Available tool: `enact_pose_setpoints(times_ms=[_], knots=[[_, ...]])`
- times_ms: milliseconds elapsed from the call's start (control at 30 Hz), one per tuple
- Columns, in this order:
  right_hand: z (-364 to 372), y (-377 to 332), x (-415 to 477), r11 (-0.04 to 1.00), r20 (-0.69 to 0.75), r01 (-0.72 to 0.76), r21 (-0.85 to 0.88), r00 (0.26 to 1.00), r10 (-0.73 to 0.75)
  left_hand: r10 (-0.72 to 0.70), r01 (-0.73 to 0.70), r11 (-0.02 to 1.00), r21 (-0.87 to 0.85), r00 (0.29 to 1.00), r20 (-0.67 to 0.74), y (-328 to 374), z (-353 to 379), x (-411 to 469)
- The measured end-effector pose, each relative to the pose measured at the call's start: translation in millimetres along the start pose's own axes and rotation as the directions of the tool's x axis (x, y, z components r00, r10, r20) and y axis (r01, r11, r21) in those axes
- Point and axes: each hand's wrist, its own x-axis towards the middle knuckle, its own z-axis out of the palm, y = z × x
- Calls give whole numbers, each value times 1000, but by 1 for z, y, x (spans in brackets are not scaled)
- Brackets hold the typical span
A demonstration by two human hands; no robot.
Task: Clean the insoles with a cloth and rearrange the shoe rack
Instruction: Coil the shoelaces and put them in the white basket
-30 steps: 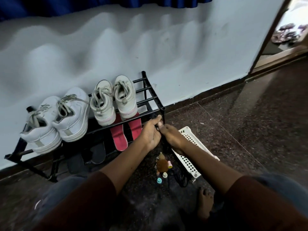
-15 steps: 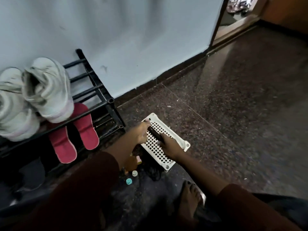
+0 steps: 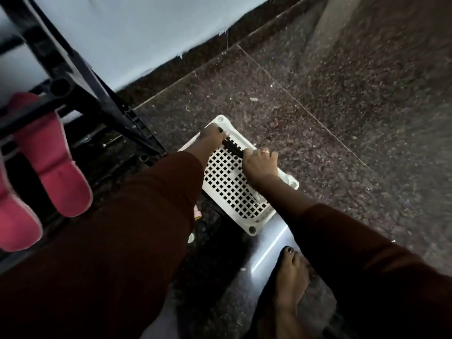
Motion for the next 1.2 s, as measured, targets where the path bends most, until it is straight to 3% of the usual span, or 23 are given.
enact_pose_setpoints(times_ms=[67,133,233,433,700,800,900,967,1033,1100,1200], knots=[[6,-1,6,999,9,-29,-43,1000,29,80,-71,976,204,996,-36,-1,2,-2],[13,-4,7,998,21,-36,-58,999,38,140,-122,958,261,989,-50,-4,7,-1],[19,-6,6,998,20,-39,-47,999,40,181,-157,946,283,982,-61,-10,11,-1],[10,-8,-15,998,-127,-41,-41,991,36,246,-201,943,265,957,-152,-25,5,-19],[18,-20,-99,955,-407,159,251,912,-45,396,-329,913,241,856,-332,-76,-6,-141],[48,-32,-142,920,-345,206,335,935,-83,245,-186,968,171,858,-451,-110,8,-188],[79,-45,-178,907,-218,199,372,968,-123,176,-103,979,174,860,-480,-145,33,-235],[96,-56,-189,917,-71,180,355,984,-165,124,-45,980,196,903,-411,-164,50,-258],[111,-65,-192,891,74,152,428,977,-202,-68,108,983,150,966,-249,-171,62,-268],[118,-73,-189,847,136,114,519,968,-213,-223,250,950,189,962,-156,-181,74,-266],[125,-82,-184,824,155,106,557,961,-228,-298,316,925,212,948,-112,-181,88,-261]])
